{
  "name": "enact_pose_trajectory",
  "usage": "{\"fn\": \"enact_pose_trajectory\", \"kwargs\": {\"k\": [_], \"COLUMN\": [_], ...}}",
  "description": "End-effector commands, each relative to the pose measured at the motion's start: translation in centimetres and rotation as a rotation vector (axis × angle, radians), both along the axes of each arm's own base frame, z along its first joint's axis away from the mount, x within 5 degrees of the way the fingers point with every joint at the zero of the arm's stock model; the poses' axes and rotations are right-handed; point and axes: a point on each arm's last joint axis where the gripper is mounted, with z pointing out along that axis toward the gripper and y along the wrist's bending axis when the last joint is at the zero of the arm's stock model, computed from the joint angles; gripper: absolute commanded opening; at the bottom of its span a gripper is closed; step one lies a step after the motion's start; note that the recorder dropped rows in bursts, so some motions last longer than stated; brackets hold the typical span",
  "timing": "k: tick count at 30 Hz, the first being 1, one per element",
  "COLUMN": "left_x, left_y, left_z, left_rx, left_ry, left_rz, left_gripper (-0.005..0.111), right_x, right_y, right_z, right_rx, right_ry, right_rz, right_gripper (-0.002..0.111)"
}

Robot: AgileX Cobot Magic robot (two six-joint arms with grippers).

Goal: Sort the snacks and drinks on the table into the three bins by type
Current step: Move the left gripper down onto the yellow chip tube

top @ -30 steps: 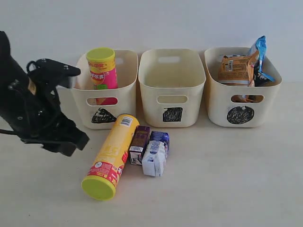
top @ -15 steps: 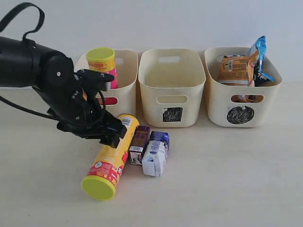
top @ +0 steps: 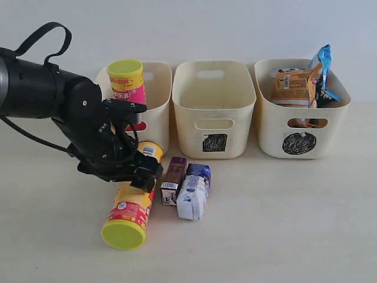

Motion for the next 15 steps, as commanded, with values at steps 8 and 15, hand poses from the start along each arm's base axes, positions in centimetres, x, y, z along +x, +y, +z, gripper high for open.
{"fn": "enact_pose_trajectory", "kwargs": {"k": [8,15], "left_x": [0.2,0.3], "left_y": [-0.6,-0.6], "left_z": [-3.2,-3.0], "left_rx": [-0.024,-0.019], "left_ry": [0.095,0.072], "left_rz": [0.069,0.057], "left_gripper": [0.077,0.023], "right_x": [0.0,0.0], "right_y": [0.0,0.0], "right_z": [0.0,0.0], "right_rx": [0.0,0.0], "right_ry": [-0.008,-0.008], "right_rz": [-0.007,-0.007], "right_gripper": [0.0,0.0]}}
